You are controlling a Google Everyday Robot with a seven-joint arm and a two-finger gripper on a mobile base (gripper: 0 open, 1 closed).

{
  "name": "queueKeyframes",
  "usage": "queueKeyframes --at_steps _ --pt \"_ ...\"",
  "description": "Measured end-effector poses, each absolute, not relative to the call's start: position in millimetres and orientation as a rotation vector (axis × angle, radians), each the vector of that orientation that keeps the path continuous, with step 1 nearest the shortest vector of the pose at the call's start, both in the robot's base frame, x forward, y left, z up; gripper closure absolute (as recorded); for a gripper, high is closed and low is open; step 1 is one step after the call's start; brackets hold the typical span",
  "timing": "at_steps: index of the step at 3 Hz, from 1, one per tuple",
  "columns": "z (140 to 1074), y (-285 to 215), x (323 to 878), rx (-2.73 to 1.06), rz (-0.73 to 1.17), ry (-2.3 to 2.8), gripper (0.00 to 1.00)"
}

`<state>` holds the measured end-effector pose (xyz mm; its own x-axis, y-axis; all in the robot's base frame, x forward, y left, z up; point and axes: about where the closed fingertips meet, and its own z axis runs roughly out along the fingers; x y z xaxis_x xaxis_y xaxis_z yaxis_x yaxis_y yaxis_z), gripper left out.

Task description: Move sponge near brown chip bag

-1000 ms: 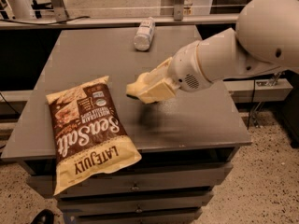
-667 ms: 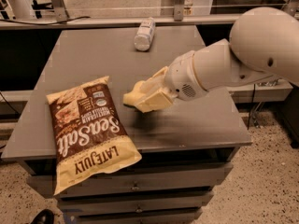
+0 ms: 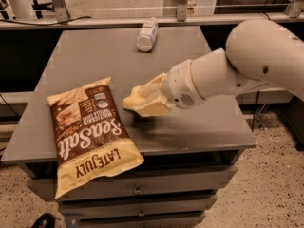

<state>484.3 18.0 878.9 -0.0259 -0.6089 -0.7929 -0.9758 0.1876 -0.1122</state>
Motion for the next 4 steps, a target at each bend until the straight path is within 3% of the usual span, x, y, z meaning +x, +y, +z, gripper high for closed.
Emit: queueKeyframes --at_steps 1,2,4 --pt "877.9 20.8 483.7 -1.524 0.630 1.705 0.14" --pt "877.6 21.7 483.3 -1.536 0.632 1.694 0.00" --pt "881.6 -1.5 492.9 -1.505 0.611 1.690 0.00"
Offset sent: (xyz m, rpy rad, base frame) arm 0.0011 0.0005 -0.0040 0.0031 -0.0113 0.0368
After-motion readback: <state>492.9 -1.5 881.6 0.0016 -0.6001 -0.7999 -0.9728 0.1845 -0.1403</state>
